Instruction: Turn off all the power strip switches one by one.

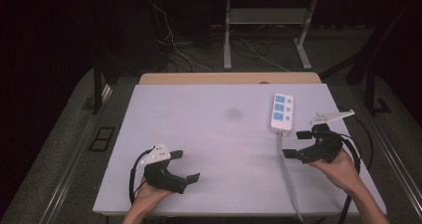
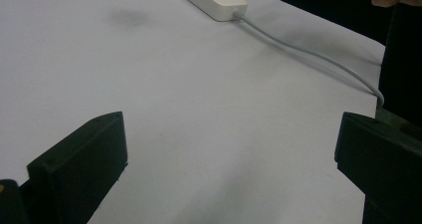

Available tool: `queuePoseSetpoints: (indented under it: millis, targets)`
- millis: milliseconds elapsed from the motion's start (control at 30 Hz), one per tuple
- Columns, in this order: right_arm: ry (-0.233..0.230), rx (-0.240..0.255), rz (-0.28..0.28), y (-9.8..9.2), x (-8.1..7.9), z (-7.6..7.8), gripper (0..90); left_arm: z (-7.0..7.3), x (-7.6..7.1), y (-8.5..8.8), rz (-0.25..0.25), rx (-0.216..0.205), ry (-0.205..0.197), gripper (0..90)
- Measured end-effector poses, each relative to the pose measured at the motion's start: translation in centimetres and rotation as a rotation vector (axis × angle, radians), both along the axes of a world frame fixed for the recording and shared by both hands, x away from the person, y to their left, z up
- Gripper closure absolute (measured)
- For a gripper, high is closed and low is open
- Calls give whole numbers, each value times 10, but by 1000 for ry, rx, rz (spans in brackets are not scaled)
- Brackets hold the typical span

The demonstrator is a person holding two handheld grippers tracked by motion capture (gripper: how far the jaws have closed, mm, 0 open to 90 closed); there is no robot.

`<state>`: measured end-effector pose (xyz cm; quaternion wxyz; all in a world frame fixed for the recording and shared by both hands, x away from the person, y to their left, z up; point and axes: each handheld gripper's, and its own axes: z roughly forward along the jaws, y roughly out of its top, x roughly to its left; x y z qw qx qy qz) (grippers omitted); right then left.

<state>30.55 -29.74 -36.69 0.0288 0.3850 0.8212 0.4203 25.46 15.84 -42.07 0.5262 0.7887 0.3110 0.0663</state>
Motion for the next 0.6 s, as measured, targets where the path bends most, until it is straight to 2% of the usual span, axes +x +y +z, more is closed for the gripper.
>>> queuePoseSetpoints:
  millis: [600]
  targets:
    - [0,-42,-13,-7,25,10,6,-1,1,-2,-14,11,10,0]
